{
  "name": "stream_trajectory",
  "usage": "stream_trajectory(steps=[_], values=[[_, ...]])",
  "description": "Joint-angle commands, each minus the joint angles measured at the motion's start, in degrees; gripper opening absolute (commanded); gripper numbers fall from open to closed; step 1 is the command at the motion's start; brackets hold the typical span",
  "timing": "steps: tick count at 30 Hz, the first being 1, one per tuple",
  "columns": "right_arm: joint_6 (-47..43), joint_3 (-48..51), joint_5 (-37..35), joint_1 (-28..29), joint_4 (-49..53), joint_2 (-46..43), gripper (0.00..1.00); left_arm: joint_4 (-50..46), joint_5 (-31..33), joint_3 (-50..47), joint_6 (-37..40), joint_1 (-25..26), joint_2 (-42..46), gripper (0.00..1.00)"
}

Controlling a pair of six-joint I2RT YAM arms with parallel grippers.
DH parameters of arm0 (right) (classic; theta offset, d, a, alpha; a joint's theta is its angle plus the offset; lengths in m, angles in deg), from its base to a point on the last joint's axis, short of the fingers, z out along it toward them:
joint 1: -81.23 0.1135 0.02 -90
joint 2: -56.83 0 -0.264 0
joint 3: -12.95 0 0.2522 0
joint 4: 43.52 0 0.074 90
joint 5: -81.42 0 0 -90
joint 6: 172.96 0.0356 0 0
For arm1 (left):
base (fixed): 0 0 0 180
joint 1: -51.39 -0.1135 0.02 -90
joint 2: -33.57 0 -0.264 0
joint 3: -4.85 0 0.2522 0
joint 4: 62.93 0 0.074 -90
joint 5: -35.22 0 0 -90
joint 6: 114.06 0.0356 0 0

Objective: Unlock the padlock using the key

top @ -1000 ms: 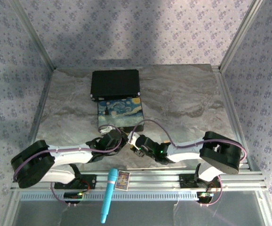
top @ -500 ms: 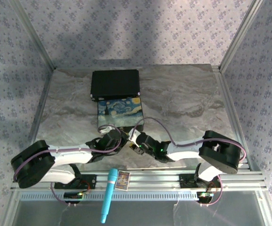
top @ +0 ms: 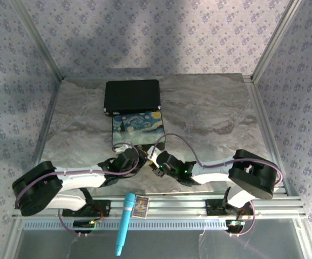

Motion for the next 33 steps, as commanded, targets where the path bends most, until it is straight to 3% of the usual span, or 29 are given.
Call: stream_trajectory(steps=[1,11,19,24,28,30,33], values=[[0.5,-0.6,0.9,-1.8,0.5,-0.9,0.24,-0.6,-0.8,-0.3,0.5,0.4,1.8,0.00],[9.2,4.1,18.5,-8.9,-4.8,-3.4,0.20,-0.8,-0.6,-1.3,0.2,0.4,2.4,0.00],[13.8,5.8,27.3,-13.5,-7.5,-4.4,0.19,-1.7,-0.2,-1.2,0.6,0.4,2.9,0.00],[14.4,6.7,27.6,-14.7,-6.9,-5.4,0.20,-1.7,-0.2,-1.8,0.1,0.4,2.8,0.00],[9.8,4.5,17.1,-10.6,-0.6,-6.4,0.36,-1.6,-0.8,-1.6,0.2,0.4,2.8,0.00],[7.9,3.2,15.2,-9.2,1.6,-6.1,0.40,-1.6,-0.9,-1.6,0.3,0.4,3.0,0.00],[6.1,2.3,11.4,-7.0,3.9,-5.7,0.63,-2.0,-0.3,-1.6,0.4,0.4,3.4,0.00]])
